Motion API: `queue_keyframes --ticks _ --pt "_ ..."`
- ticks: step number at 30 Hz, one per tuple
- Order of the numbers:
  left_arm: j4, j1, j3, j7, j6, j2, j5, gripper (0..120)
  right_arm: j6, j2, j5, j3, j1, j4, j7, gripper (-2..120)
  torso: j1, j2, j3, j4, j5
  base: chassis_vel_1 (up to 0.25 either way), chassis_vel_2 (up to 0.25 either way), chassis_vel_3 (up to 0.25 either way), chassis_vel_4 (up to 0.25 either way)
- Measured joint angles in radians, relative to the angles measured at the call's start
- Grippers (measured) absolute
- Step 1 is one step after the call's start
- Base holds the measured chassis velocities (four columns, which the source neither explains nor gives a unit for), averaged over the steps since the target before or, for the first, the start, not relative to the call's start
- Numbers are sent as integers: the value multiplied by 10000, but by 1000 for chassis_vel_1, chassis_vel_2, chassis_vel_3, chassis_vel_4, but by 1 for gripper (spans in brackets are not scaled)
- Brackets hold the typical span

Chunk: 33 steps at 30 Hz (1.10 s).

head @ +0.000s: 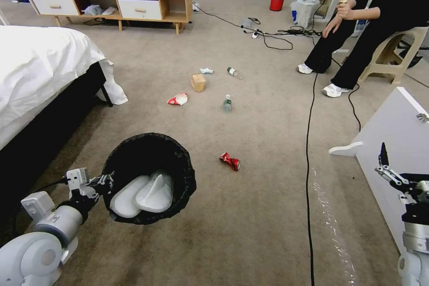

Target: Pick up the trash bin, then pick up the garbage from the floor and place it into the trash bin.

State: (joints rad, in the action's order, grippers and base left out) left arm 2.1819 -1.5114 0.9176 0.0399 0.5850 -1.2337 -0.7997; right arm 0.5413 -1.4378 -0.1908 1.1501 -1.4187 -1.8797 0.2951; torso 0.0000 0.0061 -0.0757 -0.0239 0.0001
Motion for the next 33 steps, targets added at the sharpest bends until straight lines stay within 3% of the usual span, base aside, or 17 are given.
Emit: queue_keyframes --ticks 6,10,19,33 --pt "40 14 -67 196 186 -96 114 4 125 -34 118 -7 5 -61 -64 100 0 0 0 0 -1 0 0 0 0" --pt "-21 23 -107 535 123 -102 437 4 278 -93 238 -51 15 -72 -116 100 0 0 0 0 0 0 0 0 0" --pt "-13 88 -105 661 -37 -125 503 4 480 -91 511 -40 131 69 -219 100 0 0 0 0 -1 0 0 0 0" --pt "-59 78 -156 783 -686 -208 524 4 603 -32 635 -44 177 196 -140 100 0 0 0 0 -1 0 0 0 0"
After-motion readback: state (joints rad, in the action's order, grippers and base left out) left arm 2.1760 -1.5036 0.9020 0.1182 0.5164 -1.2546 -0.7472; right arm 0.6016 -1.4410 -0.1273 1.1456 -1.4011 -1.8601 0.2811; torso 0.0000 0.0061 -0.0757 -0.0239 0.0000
